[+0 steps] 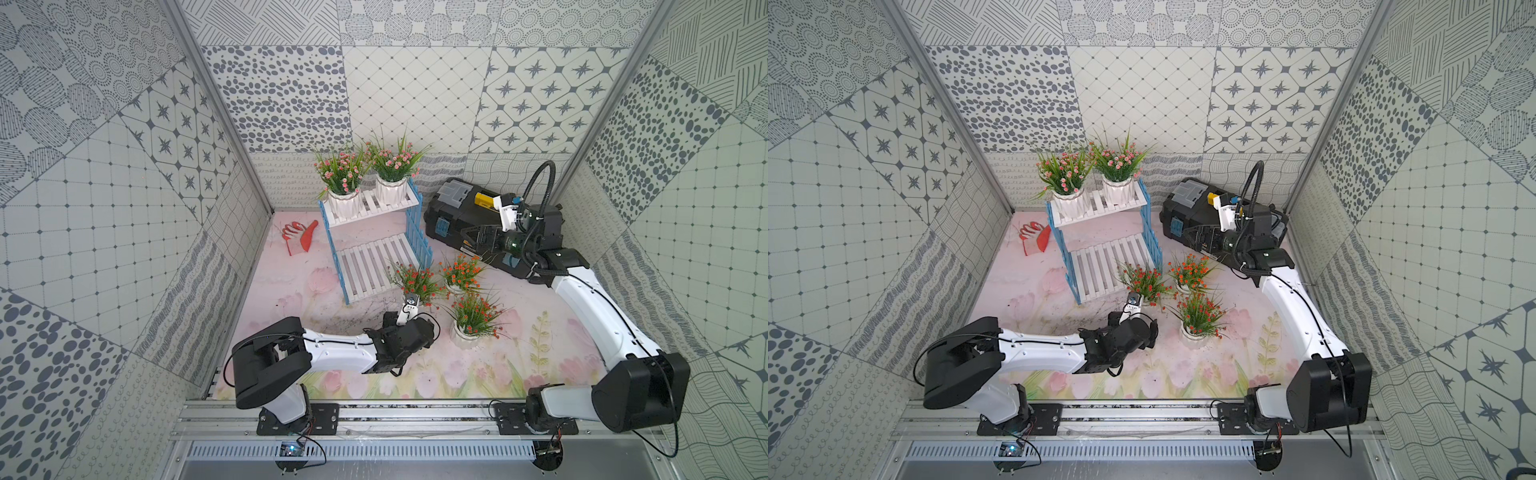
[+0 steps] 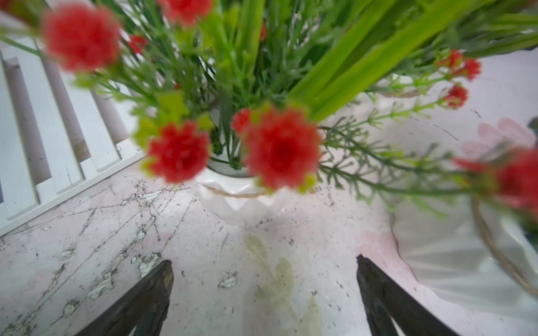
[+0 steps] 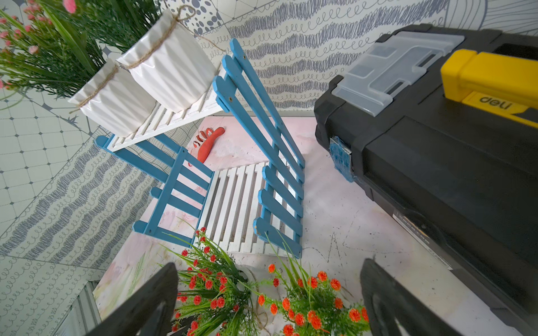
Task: Place the baby's breath potted plants on the rack by color
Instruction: Pick up the baby's breath potted plant from the center of the board.
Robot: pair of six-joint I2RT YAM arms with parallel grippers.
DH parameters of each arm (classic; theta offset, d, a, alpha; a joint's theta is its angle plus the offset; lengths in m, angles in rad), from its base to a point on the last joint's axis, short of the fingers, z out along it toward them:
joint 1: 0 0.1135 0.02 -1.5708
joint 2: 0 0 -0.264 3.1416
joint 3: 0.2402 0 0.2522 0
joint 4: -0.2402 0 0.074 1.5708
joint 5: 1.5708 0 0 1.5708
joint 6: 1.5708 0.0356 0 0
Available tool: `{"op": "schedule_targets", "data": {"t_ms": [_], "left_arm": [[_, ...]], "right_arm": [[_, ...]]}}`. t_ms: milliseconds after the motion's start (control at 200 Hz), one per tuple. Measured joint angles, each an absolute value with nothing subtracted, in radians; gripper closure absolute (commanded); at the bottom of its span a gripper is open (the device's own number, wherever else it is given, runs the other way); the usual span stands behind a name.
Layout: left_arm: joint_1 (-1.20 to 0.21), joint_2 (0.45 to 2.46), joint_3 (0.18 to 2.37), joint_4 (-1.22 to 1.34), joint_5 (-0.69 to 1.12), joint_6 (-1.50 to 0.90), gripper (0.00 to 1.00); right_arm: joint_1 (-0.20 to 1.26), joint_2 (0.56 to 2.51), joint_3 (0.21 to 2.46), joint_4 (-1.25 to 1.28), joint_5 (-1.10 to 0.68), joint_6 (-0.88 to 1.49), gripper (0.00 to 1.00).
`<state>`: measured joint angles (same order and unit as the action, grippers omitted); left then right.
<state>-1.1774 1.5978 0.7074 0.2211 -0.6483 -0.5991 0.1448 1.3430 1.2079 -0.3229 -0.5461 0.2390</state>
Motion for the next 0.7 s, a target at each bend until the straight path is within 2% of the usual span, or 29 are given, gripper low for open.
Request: {"op": "schedule_targets", "data": {"t_ms": [275, 700], "left_arm": [[-1.184, 1.686, 0.706, 0.422, -0.744, -0.547, 0.01], [-1.153, 1.734, 0.720, 0.553, -0.757, -0.490, 0.01]], "right_arm": [[0.144, 1.341, 1.208, -0.316, -0.549, 0.239, 0.02], [0.144, 1.341, 1.200, -0.308, -0.550, 0.239, 0.02]]}}
